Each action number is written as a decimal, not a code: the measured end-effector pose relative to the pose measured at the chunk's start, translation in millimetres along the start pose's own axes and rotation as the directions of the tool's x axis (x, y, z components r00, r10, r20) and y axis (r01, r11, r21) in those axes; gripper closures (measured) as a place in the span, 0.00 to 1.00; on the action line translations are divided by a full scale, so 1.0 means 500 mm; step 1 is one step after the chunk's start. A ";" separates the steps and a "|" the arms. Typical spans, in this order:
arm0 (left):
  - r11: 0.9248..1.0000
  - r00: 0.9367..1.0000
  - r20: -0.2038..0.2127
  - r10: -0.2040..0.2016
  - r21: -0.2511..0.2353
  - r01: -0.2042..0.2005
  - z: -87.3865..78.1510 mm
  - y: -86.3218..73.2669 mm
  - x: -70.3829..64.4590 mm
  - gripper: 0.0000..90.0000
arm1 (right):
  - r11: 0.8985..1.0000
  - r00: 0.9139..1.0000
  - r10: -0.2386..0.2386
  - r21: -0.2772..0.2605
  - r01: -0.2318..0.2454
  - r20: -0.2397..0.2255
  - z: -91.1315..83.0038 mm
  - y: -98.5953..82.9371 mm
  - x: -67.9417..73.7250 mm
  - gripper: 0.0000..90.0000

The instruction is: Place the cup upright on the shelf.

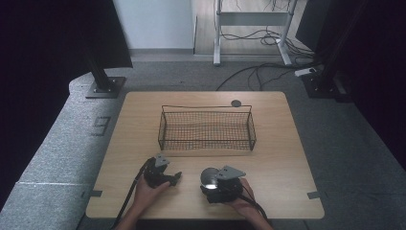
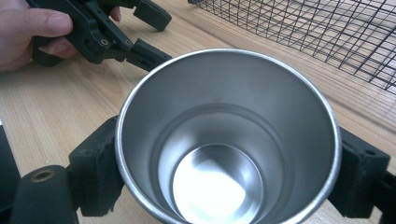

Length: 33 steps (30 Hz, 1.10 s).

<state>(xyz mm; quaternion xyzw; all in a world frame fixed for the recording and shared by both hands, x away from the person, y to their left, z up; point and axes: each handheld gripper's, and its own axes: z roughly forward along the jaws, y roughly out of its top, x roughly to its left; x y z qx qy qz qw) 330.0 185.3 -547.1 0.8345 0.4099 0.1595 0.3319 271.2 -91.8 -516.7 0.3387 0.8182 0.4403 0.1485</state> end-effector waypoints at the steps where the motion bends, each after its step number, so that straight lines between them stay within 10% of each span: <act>1: 1.000 1.000 0.000 0.000 0.000 0.000 0.000 0.000 0.000 0.16 | 1.000 1.000 -0.004 0.002 0.004 0.002 0.000 0.000 0.000 0.17; 33: 1.000 1.000 0.000 0.000 0.000 0.000 0.000 0.000 0.000 0.16 | 0.996 1.000 0.009 -0.088 -0.010 -0.011 -0.057 0.030 -0.017 0.20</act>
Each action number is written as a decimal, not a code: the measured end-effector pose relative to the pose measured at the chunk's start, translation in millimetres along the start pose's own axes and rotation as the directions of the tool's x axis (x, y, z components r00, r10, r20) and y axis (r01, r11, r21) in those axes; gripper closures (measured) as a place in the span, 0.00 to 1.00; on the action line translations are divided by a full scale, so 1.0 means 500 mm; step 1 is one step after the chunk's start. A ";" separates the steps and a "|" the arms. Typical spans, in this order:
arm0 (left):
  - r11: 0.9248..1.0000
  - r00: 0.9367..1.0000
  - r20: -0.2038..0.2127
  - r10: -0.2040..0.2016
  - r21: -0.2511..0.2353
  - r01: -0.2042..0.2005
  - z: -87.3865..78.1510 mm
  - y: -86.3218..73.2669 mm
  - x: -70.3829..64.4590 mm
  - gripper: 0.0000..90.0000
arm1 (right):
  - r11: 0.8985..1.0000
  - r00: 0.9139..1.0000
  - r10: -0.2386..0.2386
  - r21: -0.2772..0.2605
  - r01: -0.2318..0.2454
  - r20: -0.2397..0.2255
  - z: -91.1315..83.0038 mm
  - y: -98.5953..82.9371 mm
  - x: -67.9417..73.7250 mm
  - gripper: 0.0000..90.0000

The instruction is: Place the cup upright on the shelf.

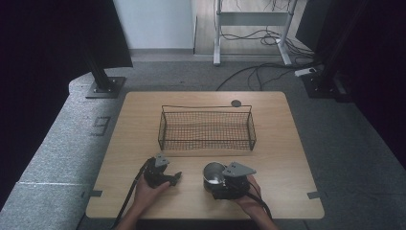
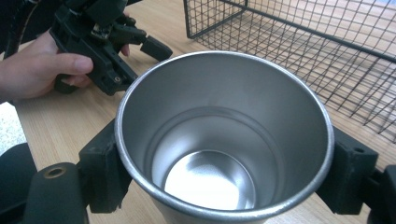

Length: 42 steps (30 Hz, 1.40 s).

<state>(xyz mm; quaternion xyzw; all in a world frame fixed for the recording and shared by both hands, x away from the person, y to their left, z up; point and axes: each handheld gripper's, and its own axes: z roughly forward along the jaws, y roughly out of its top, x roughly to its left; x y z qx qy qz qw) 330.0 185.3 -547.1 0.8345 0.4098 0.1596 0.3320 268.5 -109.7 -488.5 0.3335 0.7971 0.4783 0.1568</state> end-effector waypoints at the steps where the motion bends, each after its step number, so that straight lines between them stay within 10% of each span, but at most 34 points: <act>1: 1.000 1.000 0.000 0.000 0.000 0.000 0.000 0.000 0.000 0.16 | 1.000 1.000 0.003 -0.004 -0.003 0.002 -0.003 0.001 -0.001 0.20; 42: 1.000 1.000 -0.001 0.001 0.000 -0.001 0.000 0.000 0.000 0.16 | 0.998 0.999 0.033 -0.047 -0.032 0.017 -0.020 0.075 -0.052 0.20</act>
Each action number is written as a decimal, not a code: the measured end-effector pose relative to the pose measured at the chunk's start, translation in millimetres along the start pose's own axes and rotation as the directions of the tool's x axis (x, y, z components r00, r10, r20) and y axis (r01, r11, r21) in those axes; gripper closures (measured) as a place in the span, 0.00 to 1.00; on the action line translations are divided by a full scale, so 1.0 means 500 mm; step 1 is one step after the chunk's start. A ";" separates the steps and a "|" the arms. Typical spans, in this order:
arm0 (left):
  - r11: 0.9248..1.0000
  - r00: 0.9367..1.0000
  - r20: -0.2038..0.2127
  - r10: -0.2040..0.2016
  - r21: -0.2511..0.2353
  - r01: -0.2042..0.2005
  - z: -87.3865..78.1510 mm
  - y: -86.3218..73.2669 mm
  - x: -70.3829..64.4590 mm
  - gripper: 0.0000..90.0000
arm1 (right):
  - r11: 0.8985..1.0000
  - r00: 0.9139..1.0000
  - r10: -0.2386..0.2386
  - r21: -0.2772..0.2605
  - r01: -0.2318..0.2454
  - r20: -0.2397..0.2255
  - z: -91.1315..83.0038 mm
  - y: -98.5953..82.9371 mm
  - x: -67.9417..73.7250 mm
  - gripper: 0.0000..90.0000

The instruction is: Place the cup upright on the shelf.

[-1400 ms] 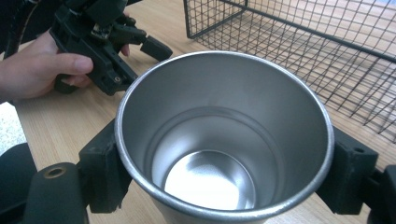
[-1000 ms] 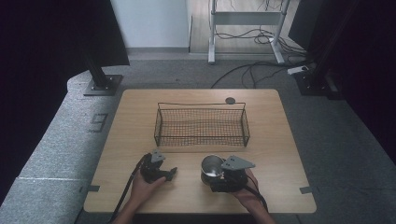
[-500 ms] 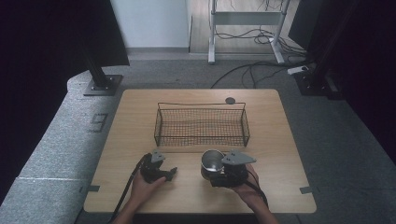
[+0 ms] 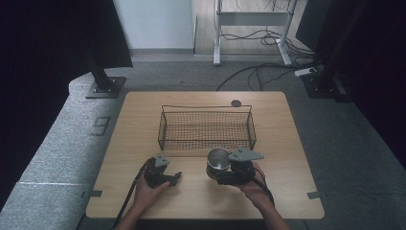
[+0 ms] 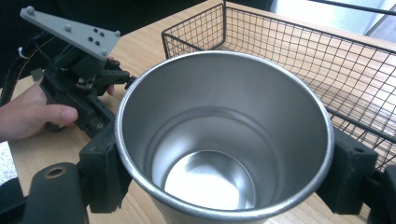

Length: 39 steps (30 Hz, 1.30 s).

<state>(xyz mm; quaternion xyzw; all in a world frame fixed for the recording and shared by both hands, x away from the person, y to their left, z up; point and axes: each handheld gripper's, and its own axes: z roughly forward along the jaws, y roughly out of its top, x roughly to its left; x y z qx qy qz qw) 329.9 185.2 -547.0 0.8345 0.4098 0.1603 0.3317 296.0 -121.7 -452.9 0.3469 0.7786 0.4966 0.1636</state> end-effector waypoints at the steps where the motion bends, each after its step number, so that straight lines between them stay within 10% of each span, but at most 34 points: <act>1: 1.000 1.000 0.001 0.000 0.000 0.000 0.000 0.000 0.000 0.16 | 1.000 1.000 0.003 0.000 -0.003 0.001 0.001 0.002 -0.001 0.20; 39: 1.000 1.000 0.000 0.001 0.000 -0.001 0.000 0.000 0.000 0.16 | 1.000 1.000 -0.005 -0.001 0.005 0.008 0.023 0.082 -0.030 0.20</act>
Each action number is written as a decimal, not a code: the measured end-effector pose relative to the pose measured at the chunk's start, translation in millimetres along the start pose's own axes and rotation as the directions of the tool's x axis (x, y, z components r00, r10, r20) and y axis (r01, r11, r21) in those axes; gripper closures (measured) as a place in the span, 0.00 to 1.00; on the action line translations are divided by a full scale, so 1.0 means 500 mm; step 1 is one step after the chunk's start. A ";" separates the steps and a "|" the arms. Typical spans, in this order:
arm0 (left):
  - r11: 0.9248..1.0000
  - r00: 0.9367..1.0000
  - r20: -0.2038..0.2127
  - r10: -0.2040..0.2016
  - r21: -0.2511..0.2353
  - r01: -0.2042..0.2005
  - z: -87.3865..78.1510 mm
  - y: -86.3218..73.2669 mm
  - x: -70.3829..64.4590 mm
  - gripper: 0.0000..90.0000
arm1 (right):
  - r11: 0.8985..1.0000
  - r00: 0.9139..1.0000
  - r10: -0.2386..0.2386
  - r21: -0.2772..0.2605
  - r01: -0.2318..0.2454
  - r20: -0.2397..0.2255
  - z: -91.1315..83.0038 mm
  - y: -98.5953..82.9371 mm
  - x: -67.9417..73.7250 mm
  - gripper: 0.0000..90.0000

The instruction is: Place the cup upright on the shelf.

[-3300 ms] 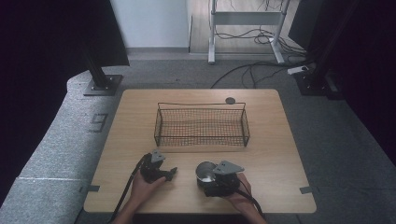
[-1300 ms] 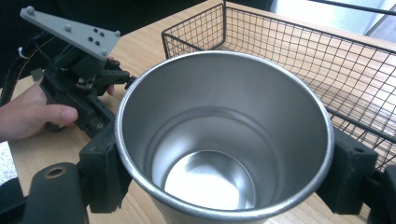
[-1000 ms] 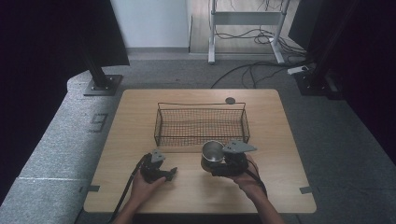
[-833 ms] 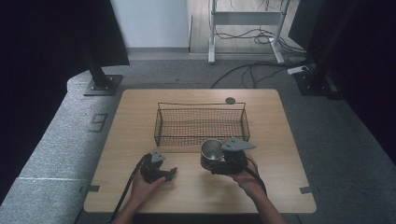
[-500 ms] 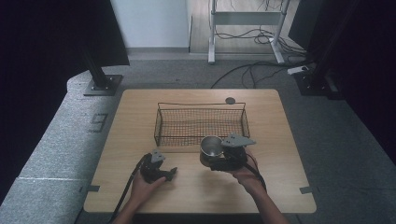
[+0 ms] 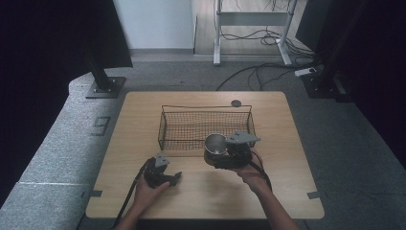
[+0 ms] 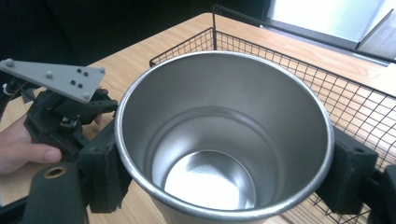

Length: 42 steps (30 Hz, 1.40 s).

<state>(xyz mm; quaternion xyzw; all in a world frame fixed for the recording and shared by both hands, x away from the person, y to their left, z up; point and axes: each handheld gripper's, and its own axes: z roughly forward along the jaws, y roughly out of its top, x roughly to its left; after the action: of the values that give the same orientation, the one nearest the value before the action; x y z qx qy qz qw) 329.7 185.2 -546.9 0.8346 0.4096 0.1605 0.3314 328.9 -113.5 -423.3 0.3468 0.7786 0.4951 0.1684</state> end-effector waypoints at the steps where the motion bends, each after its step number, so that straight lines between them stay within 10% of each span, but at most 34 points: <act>1: 1.000 1.000 0.001 0.000 -0.001 0.000 0.000 0.000 0.000 0.16 | 1.000 1.000 0.002 -0.001 -0.002 0.002 0.000 0.002 -0.001 0.20; 42: 1.000 1.000 0.001 -0.002 -0.001 0.002 0.000 0.000 0.000 0.16 | 1.000 0.998 0.029 0.011 -0.030 0.058 0.052 0.072 -0.069 0.20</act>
<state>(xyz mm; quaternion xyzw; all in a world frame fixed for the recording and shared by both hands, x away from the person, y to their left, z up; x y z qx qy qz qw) 329.8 185.2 -547.1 0.8342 0.4101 0.1598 0.3324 382.1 -111.2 -405.9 0.3733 0.7711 0.4828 0.1815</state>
